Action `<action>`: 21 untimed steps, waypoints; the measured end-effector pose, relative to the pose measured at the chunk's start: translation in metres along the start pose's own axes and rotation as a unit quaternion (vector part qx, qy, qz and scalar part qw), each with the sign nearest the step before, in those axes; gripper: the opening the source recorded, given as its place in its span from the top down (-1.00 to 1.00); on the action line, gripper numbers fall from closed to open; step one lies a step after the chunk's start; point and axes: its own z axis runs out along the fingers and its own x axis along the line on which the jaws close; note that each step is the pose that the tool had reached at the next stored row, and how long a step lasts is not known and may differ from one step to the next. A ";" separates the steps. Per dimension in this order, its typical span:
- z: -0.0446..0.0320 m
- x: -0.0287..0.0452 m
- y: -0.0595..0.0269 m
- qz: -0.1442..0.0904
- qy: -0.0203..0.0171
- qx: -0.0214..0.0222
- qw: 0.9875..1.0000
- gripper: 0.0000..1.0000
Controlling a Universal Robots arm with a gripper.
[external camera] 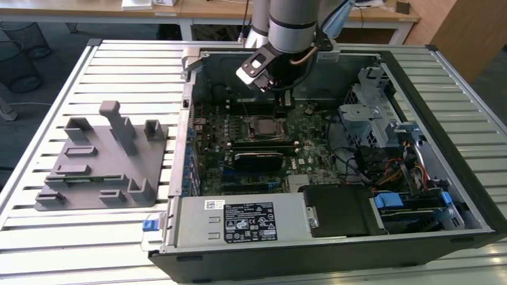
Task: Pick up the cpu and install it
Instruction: 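Close the cpu cover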
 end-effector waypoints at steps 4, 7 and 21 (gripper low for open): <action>0.0021 0.0000 -0.0115 0.000 0.000 0.000 1.000 0.79; 0.0060 0.0000 -0.0196 0.000 -0.001 -0.001 1.000 0.79; 0.0221 0.0031 -0.0490 0.000 -0.001 -0.002 1.000 0.79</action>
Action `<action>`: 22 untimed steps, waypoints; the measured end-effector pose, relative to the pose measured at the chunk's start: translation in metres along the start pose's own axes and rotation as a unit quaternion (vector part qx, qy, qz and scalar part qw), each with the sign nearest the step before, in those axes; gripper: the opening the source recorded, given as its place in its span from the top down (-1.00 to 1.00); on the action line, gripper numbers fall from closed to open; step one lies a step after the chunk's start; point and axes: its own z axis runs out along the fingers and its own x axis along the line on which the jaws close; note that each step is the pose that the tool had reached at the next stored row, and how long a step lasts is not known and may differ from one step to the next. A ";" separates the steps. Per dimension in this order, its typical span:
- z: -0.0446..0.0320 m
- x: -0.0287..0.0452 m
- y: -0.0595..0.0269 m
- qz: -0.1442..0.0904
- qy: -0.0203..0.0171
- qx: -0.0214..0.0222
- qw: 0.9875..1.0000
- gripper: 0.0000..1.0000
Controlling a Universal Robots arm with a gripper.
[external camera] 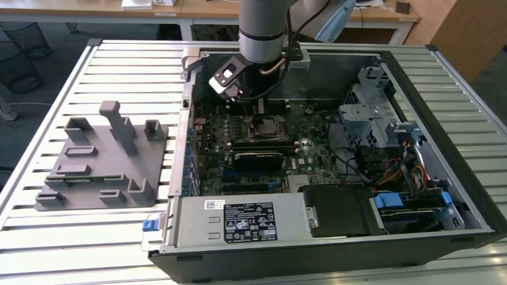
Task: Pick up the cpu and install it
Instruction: 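Close the cpu cover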
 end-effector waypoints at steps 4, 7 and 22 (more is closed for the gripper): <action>0.0058 0.0003 -0.0012 0.000 0.000 0.000 1.000 0.79; 0.0100 0.0004 -0.0015 0.000 0.000 0.000 1.000 0.79; 0.0029 0.0005 -0.0035 0.000 0.000 0.000 1.000 0.79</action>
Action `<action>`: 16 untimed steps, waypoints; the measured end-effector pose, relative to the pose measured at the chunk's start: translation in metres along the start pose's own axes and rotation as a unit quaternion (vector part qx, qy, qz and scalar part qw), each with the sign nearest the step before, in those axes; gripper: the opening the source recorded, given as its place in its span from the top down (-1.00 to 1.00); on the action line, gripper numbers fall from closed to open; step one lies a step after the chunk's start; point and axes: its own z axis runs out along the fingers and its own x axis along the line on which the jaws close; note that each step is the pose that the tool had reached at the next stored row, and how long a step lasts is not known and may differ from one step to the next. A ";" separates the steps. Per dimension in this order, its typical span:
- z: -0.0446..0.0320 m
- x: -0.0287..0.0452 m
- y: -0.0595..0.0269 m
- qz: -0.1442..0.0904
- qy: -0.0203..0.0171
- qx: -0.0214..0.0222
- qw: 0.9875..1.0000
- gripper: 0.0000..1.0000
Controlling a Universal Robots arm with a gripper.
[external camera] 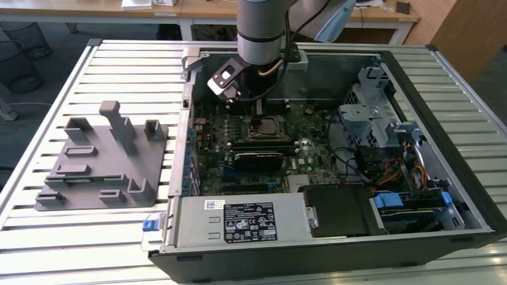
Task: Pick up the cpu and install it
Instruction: 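Close the cpu cover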
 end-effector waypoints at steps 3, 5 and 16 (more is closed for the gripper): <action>0.0049 0.0000 -0.0036 0.000 0.000 0.000 1.000 0.79; 0.0079 0.0000 -0.0045 0.000 0.000 0.000 1.000 0.79; 0.0048 0.0002 -0.0049 0.000 0.000 0.000 1.000 0.79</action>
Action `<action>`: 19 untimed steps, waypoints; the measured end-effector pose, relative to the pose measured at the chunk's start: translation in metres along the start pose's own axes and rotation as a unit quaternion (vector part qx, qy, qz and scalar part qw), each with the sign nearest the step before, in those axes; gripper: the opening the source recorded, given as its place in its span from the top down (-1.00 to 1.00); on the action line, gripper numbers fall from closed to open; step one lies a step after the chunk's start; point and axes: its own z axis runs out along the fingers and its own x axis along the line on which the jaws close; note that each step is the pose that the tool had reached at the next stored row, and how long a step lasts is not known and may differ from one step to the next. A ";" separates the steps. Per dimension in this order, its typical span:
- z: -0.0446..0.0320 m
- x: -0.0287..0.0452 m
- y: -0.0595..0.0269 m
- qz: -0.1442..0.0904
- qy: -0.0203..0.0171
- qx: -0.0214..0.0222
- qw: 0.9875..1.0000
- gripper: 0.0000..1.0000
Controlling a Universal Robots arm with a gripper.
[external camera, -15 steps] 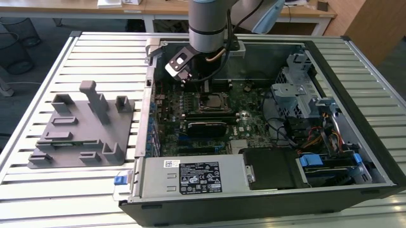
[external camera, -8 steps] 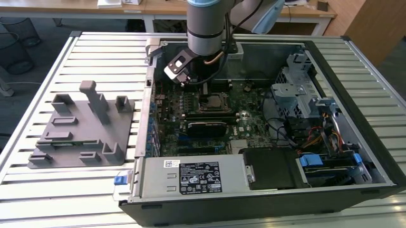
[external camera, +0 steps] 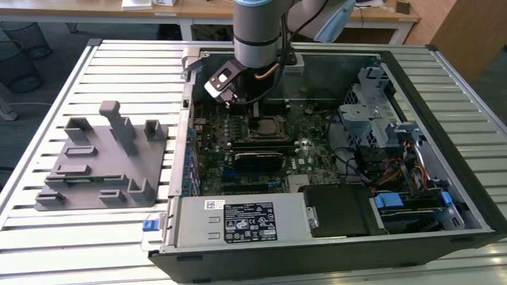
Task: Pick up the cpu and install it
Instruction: 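Close the cpu cover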
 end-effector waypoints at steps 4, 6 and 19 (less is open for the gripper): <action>-0.0052 -0.0001 0.0000 0.000 0.000 0.000 1.000 0.79; -0.0070 0.0000 0.0003 0.000 0.000 0.000 1.000 0.79; -0.0067 -0.0001 0.0150 0.000 0.000 0.000 1.000 0.79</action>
